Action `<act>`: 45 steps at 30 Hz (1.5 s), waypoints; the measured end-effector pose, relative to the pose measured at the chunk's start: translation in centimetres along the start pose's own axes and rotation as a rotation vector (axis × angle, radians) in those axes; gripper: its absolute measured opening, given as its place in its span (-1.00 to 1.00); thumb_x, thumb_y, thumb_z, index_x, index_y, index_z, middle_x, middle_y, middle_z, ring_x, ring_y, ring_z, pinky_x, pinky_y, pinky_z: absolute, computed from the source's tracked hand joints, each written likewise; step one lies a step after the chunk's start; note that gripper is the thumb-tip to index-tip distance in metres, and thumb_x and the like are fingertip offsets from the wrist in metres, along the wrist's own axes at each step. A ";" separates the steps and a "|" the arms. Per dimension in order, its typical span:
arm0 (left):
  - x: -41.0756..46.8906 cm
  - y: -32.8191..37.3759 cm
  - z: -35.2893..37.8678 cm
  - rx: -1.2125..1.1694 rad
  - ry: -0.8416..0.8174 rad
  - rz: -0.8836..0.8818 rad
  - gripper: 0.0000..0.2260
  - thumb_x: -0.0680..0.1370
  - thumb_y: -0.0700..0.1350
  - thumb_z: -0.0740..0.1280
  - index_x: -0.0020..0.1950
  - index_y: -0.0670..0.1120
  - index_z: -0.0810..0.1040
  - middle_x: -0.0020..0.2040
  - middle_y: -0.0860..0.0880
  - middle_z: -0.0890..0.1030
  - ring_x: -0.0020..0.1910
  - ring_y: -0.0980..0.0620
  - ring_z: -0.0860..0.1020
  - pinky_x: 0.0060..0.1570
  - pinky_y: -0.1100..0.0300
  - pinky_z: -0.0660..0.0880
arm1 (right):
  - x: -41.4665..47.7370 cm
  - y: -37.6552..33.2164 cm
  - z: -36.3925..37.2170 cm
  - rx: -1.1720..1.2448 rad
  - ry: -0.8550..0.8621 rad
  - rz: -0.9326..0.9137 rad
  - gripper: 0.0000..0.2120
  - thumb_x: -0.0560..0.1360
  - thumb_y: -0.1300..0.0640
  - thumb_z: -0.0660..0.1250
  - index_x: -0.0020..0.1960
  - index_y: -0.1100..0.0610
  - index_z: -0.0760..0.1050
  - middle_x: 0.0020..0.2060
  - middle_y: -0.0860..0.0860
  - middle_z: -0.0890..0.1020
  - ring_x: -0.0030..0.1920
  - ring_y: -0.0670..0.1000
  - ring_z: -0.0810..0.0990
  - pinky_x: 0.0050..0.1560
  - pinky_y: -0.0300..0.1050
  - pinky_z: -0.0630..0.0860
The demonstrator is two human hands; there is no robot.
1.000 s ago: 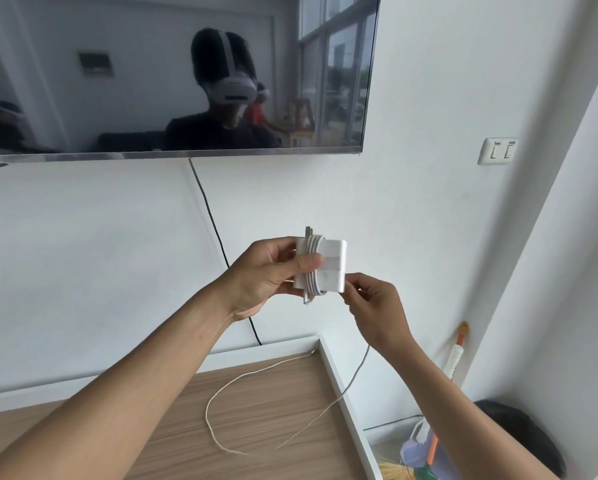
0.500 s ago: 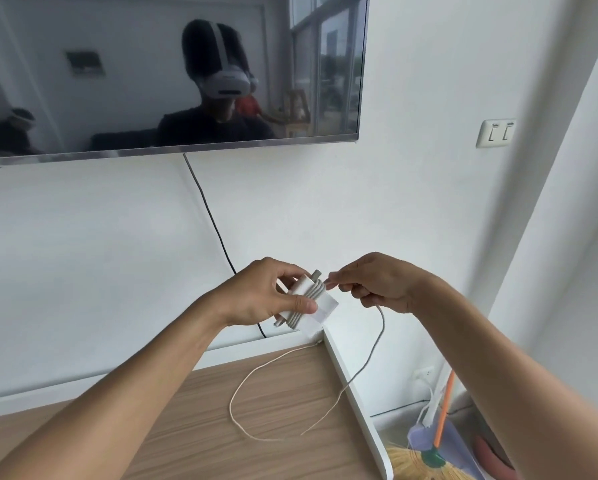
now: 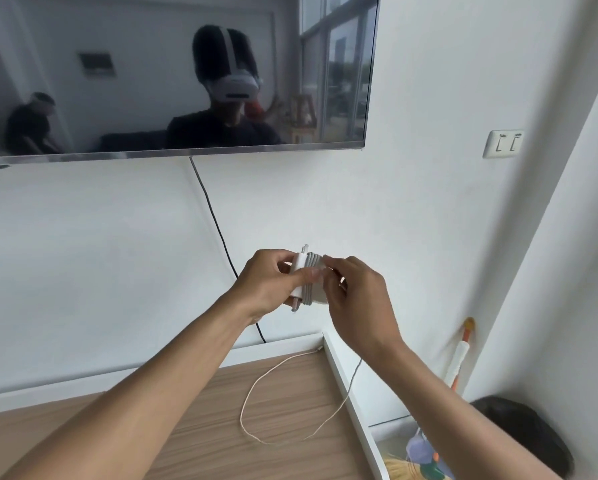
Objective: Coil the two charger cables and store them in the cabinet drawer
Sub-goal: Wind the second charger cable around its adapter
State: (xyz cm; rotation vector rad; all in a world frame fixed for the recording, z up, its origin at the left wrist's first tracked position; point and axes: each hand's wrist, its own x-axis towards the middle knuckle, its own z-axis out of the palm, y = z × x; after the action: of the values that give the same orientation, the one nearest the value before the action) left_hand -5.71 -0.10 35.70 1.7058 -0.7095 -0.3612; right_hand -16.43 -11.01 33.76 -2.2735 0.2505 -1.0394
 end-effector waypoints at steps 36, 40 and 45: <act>-0.1 2.0 -0.9 -0.296 -0.019 0.029 -0.77 0.51 -0.22 0.40 0.13 -0.29 0.60 -0.09 -0.21 0.61 -0.21 -0.12 0.60 -0.34 0.15 0.56 | -1.3 2.4 0.2 0.419 -0.053 0.174 -0.91 0.52 0.05 0.38 -0.14 -0.08 0.63 -0.45 -0.23 0.55 -0.40 -0.06 0.33 -0.27 -0.10 0.47; -0.5 2.6 -1.7 -0.290 -0.173 0.049 -0.73 0.49 -0.21 0.38 0.15 -0.27 0.58 -0.13 -0.15 0.62 -0.21 -0.10 0.60 -0.34 0.16 0.53 | -0.2 2.0 -0.4 0.347 -0.061 0.166 -0.80 0.52 0.11 0.37 -0.24 -0.12 0.56 -0.56 -0.24 0.49 -0.52 -0.13 0.29 -0.47 -0.37 0.24; -1.5 3.1 -2.0 -0.085 -0.324 0.090 -0.71 0.43 -0.18 0.44 0.14 -0.21 0.61 -0.06 -0.15 0.64 -0.13 -0.11 0.63 -0.16 0.04 0.58 | 1.2 2.6 -1.1 0.229 -0.231 0.195 -0.79 0.53 0.25 0.26 -0.21 0.15 0.64 -0.63 -0.14 0.39 -0.59 -0.11 0.21 -0.54 -0.35 0.15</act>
State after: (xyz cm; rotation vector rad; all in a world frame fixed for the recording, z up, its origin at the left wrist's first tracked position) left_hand -6.46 2.01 38.95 1.5456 -0.9892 -0.6043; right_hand -16.23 -14.10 33.49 -2.0908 0.2375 -0.6630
